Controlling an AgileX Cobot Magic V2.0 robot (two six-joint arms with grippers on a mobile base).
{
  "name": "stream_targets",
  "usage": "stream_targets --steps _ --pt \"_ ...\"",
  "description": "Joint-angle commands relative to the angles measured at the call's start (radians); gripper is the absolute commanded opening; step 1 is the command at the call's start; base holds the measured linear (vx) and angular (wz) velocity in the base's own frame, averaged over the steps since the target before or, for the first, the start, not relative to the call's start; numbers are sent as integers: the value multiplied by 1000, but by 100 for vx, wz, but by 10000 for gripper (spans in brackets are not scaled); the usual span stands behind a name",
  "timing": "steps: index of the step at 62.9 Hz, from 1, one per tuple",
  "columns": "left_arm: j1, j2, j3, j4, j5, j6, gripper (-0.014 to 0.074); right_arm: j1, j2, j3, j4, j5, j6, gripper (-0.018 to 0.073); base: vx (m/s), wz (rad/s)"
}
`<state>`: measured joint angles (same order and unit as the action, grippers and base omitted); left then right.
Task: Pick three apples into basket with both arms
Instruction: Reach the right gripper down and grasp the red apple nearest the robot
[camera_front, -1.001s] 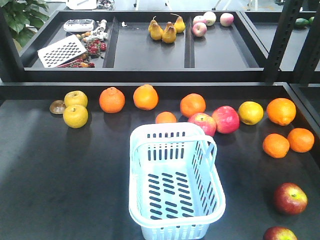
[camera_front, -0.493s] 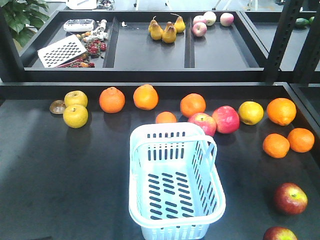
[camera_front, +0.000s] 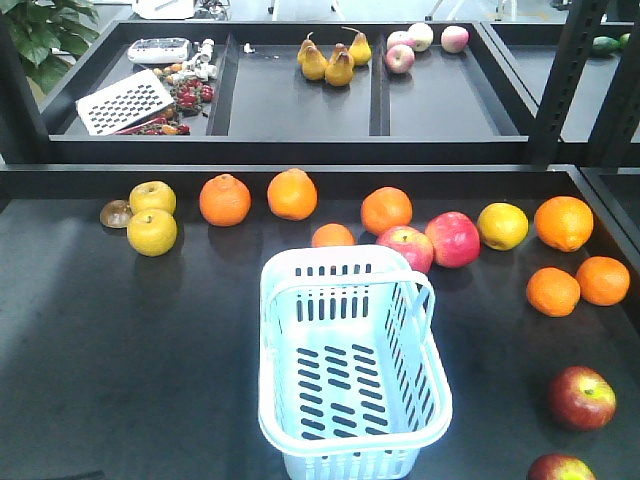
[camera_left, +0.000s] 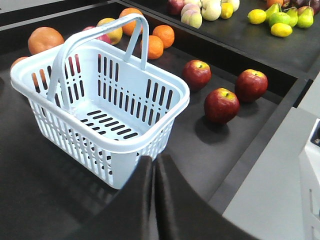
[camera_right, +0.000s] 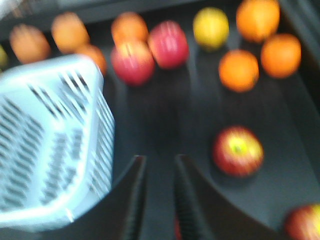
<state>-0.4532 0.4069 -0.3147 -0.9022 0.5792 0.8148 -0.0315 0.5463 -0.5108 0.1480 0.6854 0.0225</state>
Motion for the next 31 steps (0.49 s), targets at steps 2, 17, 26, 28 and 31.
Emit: stream_targets --steps 2,17,26,28,31 --pt "-3 6 -20 -19 -47 -3 -7 -3 154 -49 -15 -13 -51 396 0 0" --pt "-3 6 -20 -19 -46 -3 -7 -3 425 -54 -4 14 -131 729 0 0" --pt "-3 6 -20 -19 -46 -3 -7 -3 559 -56 -9 18 -134 714 0 0" --pt "-3 6 -20 -19 -46 -3 -7 -3 582 -56 -9 14 -134 706 0 0" --pt "-3 6 -20 -19 -46 -3 -7 -3 622 -56 -9 2 -134 694 0 0"
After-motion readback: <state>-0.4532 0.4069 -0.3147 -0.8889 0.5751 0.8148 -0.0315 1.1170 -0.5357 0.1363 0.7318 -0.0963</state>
